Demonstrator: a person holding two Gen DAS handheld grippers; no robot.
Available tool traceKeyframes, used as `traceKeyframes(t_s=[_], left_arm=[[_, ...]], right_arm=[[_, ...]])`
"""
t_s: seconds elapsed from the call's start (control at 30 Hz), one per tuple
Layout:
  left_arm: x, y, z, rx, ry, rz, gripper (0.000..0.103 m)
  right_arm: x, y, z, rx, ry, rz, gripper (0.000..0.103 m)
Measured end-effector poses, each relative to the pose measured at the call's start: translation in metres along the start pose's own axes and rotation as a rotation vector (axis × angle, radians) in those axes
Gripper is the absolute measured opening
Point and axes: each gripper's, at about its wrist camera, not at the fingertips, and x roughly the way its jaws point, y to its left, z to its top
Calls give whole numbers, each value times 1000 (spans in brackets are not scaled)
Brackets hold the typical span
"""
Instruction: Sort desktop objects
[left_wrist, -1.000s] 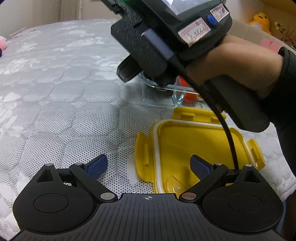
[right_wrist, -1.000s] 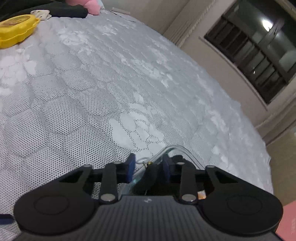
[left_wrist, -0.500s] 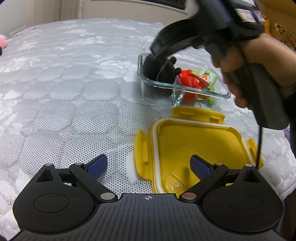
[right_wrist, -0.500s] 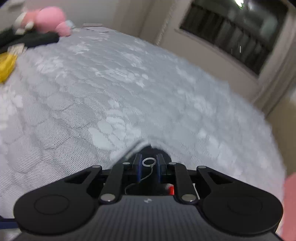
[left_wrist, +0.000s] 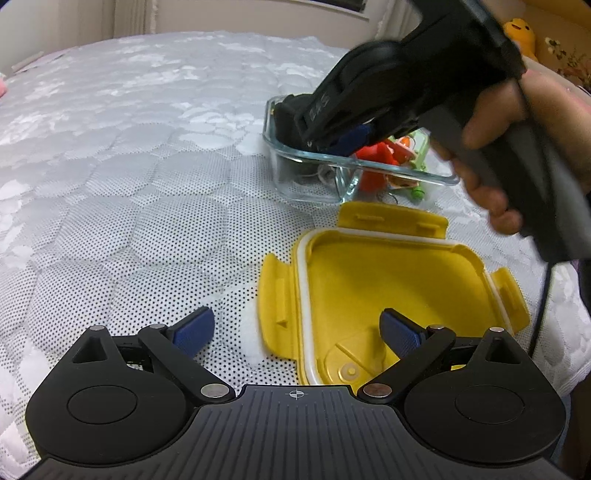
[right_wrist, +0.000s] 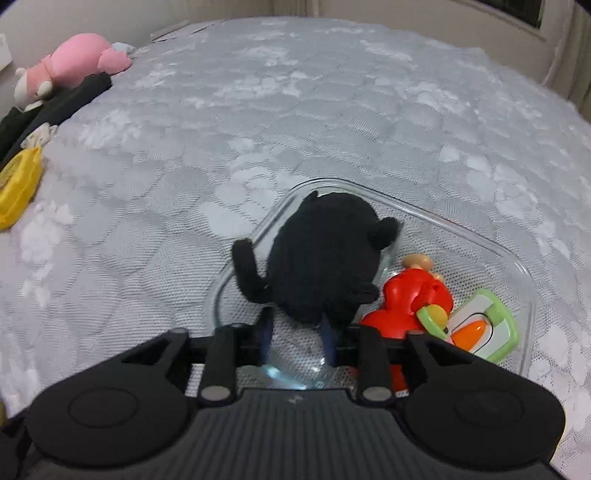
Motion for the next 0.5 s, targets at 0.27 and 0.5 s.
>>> traceKeyframes(t_s=[0.27, 0.5], left_arm=[[1, 0, 4, -25, -12, -11, 99], [-1, 9, 3, -38, -11, 5, 99]], right_arm=[[-43, -10, 31, 53, -288, -73, 33], [25, -10, 30, 100, -211, -83, 30]])
